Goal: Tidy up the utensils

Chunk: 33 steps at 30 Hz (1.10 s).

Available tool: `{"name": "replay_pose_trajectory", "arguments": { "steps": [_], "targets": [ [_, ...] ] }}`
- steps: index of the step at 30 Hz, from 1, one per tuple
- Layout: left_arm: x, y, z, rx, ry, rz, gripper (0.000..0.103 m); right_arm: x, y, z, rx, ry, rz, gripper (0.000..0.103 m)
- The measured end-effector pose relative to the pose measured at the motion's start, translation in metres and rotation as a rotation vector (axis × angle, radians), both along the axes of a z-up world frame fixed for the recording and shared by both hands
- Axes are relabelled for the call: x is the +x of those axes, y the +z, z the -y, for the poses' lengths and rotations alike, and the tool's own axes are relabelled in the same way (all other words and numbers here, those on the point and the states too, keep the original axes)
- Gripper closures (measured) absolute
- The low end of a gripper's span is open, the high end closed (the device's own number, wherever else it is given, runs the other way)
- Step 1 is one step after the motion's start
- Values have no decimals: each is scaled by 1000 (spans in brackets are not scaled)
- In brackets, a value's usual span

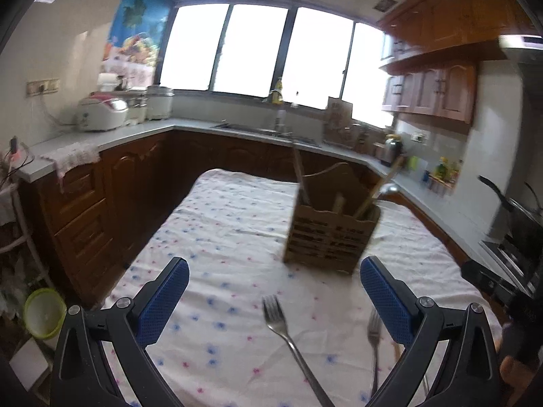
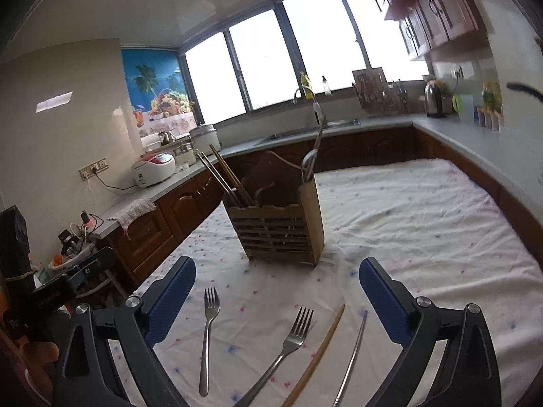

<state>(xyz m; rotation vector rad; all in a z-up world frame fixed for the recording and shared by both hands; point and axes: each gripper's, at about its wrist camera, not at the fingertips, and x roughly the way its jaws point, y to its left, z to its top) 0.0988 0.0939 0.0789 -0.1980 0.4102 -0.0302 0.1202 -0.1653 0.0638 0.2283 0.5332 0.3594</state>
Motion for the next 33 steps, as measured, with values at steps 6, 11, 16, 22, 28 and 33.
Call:
{"name": "replay_pose_trajectory", "arguments": {
  "steps": [6,11,16,22,28,33],
  "targets": [
    [-36,31,12,85,1,116,1,-29,56,8,-38,-12,161,0],
    [-60,35,14,87,4,163,1,-53,70,10,-36,-23,249,0],
    [-63,0,20,86,-8,71,1,-67,23,-1,-96,-50,255,0],
    [-84,-36,29,92,4,66,1,-78,-23,-11,-155,-72,219,0],
    [-81,-41,39,113,-1,46,1,-91,-45,-15,-166,-111,202,0],
    [-77,-42,47,146,3,42,1,-93,-48,-7,-160,-162,189,0]
  ]
}}
